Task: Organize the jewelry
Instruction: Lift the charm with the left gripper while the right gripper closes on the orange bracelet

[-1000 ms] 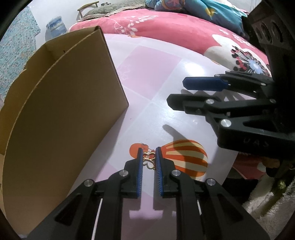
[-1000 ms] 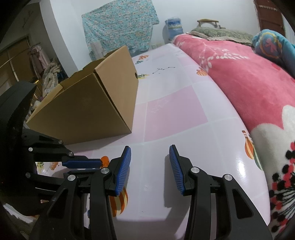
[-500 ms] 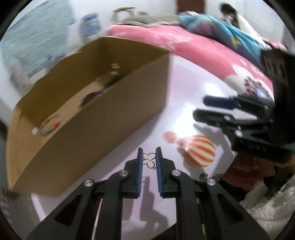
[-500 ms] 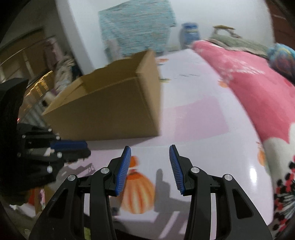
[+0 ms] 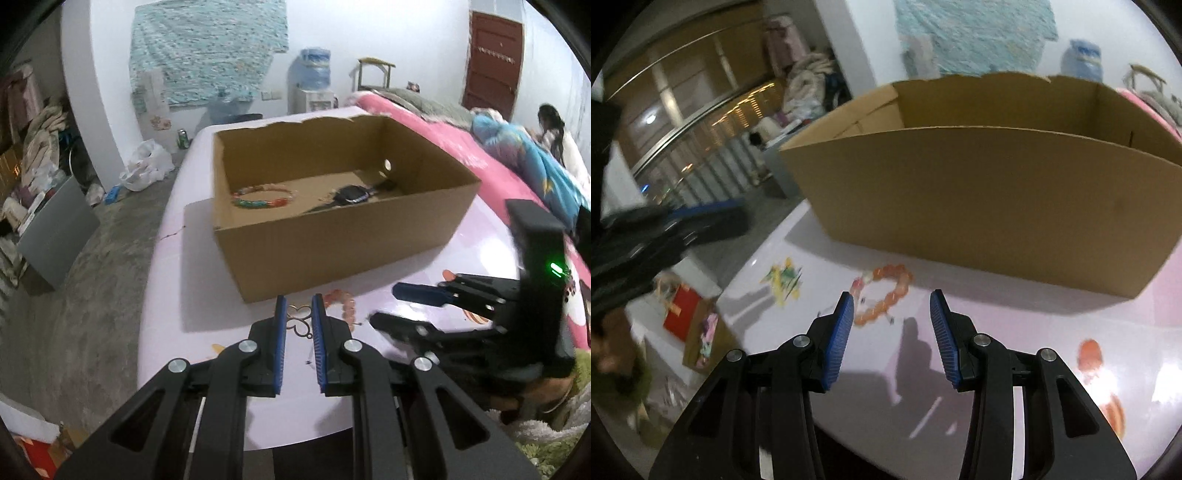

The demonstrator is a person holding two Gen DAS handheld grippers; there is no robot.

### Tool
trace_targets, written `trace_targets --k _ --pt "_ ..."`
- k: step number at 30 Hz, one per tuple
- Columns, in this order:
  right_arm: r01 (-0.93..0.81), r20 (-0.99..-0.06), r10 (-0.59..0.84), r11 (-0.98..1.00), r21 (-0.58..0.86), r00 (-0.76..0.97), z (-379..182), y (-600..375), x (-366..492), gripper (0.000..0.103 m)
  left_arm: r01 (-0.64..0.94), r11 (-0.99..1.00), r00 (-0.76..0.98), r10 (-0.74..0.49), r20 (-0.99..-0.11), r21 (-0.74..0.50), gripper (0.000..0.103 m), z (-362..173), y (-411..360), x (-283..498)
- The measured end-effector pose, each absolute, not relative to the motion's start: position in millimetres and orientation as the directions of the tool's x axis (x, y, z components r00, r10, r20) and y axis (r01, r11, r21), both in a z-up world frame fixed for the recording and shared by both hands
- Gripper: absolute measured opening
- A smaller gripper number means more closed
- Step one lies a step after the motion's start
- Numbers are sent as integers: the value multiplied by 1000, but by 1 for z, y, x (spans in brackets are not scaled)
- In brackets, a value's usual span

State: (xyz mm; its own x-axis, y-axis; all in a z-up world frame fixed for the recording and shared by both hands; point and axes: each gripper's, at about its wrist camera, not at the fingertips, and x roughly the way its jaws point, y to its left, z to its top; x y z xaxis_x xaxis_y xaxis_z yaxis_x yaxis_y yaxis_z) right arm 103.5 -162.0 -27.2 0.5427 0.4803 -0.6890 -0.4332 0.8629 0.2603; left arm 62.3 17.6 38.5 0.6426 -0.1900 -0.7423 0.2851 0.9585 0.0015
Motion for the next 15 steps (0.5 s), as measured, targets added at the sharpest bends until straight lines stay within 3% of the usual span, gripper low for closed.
trace_targets --k 3,7,12,13,15 --pt "-406 -709 420 891 203 567 -33 -146 120 38 285 958 654 -210 -727 -20 13 40 28 63" --pt "-383 -766 329 916 117 552 -48 -126 130 25 297 954 678 -238 -695 -36 13 46 42 65" --pt "-373 -782 247 928 21 571 -46 -120 125 18 322 946 717 -265 -645 -30 13 63 53 75" --pt "-381 -788 234 925 0 569 -46 -119 124 9 326 945 721 -271 -638 -32 13 65 54 78" --pt "-378 -796 223 926 -8 563 -44 -119 122 7 337 941 728 -284 -624 -36 13 70 56 85"
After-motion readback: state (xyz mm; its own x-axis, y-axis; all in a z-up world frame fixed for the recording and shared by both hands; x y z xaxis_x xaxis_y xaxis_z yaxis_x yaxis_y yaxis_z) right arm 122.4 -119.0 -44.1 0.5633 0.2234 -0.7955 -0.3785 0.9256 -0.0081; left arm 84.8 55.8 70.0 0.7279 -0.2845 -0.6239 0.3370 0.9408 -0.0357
